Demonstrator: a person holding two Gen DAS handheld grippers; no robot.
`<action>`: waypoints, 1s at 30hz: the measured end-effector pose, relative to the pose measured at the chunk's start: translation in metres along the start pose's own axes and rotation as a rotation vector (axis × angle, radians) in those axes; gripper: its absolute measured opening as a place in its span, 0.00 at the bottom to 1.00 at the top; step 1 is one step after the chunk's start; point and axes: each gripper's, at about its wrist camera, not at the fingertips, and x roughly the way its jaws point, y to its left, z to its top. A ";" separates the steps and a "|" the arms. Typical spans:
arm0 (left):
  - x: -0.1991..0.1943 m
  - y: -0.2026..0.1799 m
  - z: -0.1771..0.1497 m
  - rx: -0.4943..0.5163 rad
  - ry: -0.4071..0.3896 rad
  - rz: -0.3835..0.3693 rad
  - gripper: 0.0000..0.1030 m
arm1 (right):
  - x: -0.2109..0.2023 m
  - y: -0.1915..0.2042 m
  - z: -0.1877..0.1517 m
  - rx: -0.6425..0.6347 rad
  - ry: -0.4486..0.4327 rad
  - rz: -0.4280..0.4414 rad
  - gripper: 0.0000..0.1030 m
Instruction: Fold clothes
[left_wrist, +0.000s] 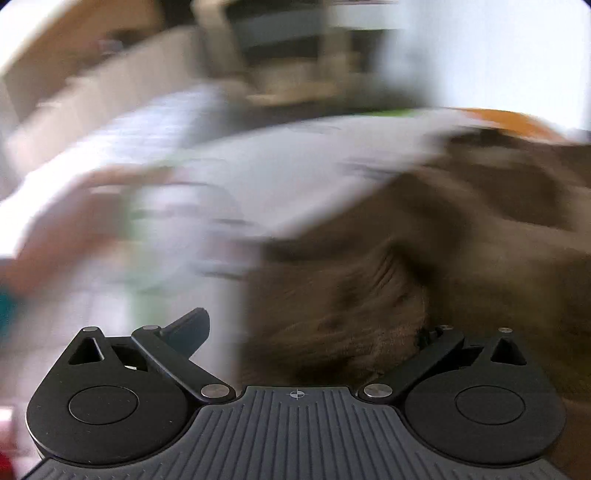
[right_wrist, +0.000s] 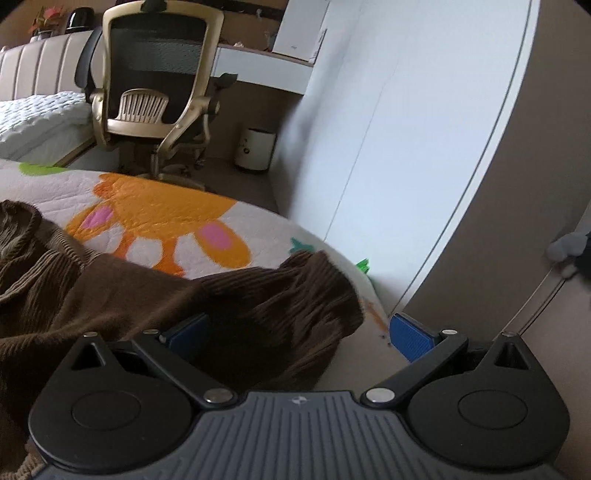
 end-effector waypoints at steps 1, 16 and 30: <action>0.004 0.015 0.005 0.016 -0.029 0.079 1.00 | 0.001 -0.002 0.000 0.000 0.001 -0.008 1.00; -0.015 0.009 0.069 -0.148 -0.061 -0.354 1.00 | -0.042 0.054 0.039 -0.168 -0.063 0.257 1.00; 0.045 -0.067 0.055 -0.144 0.109 -0.575 1.00 | -0.016 0.100 0.055 -0.517 -0.085 0.139 1.00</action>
